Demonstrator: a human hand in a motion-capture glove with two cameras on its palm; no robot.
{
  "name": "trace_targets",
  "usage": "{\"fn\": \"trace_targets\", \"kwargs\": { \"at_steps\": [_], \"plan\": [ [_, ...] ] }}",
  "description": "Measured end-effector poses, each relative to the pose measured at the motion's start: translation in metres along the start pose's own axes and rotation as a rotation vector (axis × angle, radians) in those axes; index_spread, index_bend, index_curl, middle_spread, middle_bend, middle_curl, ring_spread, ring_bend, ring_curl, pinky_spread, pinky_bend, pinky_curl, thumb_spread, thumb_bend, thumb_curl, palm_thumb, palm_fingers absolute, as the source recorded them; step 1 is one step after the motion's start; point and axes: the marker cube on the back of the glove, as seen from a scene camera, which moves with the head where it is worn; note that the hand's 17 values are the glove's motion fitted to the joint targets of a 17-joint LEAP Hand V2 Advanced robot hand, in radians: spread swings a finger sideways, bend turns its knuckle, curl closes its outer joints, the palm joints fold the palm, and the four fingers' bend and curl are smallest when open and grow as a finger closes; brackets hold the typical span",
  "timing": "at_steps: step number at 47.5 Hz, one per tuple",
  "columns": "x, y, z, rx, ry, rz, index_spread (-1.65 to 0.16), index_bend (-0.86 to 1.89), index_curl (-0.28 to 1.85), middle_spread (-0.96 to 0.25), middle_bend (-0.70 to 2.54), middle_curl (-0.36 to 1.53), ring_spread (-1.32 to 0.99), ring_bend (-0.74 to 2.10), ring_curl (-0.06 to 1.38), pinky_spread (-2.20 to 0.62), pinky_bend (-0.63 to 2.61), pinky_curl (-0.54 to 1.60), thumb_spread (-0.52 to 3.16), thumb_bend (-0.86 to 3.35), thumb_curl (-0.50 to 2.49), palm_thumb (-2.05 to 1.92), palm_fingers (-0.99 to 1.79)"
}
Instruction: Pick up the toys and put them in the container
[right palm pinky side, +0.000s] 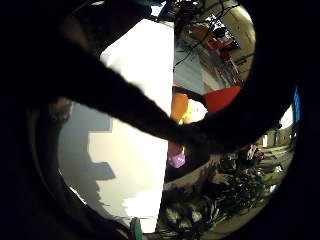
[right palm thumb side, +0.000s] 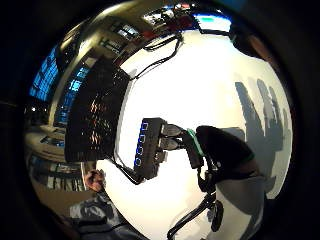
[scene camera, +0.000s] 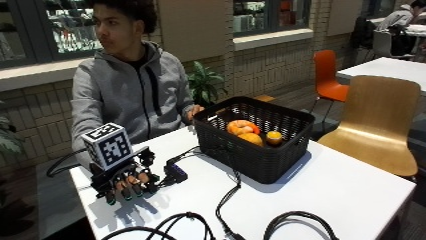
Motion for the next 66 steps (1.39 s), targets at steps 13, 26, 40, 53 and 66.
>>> {"fn": "trace_targets", "kwargs": {
  "at_steps": [13,26,40,53,66],
  "plan": [
    [0.006,0.003,0.004,-0.010,-0.008,0.017,-0.22,0.50,0.46,0.08,0.14,0.22,-0.02,0.16,0.14,0.06,0.47,0.36,1.43,0.00,0.31,0.16,-0.10],
    [0.011,0.006,0.009,-0.047,-0.004,0.008,-0.23,0.52,0.47,0.08,0.15,0.22,-0.02,0.15,0.14,0.06,0.46,0.36,1.50,0.03,0.31,0.23,-0.09],
    [0.010,0.007,0.004,-0.020,-0.048,-0.015,-0.22,0.54,0.48,0.08,0.16,0.23,-0.02,0.15,0.13,0.06,0.45,0.36,1.56,0.04,0.31,0.25,-0.09],
    [0.011,0.009,0.005,-0.037,-0.069,-0.016,-0.22,0.55,0.49,0.07,0.16,0.24,-0.02,0.15,0.12,0.06,0.45,0.36,1.58,0.05,0.30,0.26,-0.09],
    [0.014,0.010,0.006,-0.044,-0.087,-0.019,-0.22,0.54,0.49,0.07,0.16,0.25,-0.02,0.15,0.13,0.06,0.44,0.36,1.59,0.06,0.30,0.27,-0.09]
  ]
}}
